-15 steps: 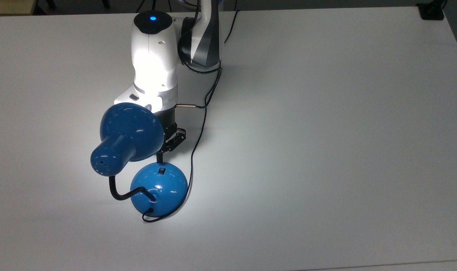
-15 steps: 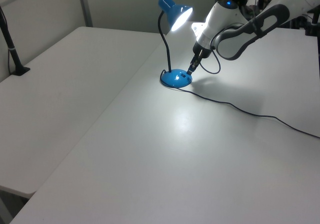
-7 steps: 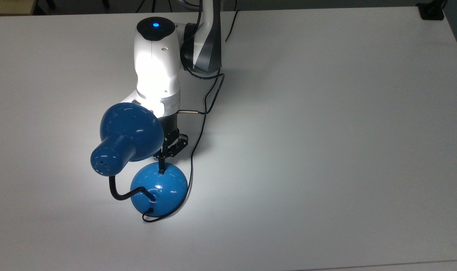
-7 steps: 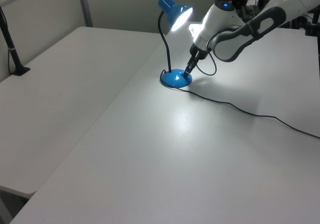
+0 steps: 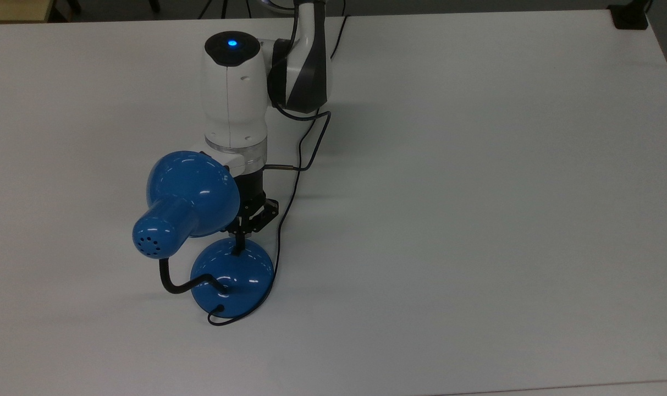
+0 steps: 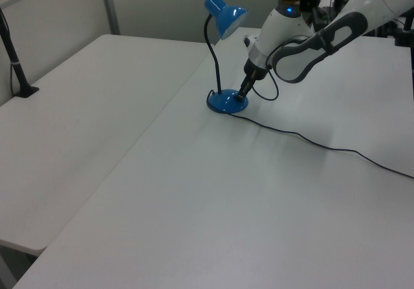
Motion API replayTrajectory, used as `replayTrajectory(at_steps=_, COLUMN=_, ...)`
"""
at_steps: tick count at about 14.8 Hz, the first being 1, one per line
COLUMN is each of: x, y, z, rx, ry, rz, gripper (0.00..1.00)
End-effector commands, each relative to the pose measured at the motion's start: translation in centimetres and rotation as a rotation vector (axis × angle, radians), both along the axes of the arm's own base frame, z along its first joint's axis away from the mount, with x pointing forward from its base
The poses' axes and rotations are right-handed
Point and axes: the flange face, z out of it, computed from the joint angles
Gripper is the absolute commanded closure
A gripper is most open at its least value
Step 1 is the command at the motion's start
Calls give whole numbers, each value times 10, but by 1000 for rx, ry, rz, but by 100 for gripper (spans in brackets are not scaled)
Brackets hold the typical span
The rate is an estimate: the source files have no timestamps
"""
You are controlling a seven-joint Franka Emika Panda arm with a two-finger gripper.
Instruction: Turn off the lamp
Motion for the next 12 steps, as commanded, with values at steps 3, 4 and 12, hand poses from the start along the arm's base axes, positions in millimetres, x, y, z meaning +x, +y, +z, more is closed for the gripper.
replayTrajectory(at_steps=3, x=0, y=8, z=-6, rx=11, ry=-2, rz=-6, gripper=100)
replayTrajectory(at_steps=4, x=-5, y=7, z=4, rx=17, ry=-10, rz=-10, gripper=100)
replayTrajectory(at_steps=12, x=-66, y=-2, z=129, rx=135, ry=236, rz=-160, gripper=90)
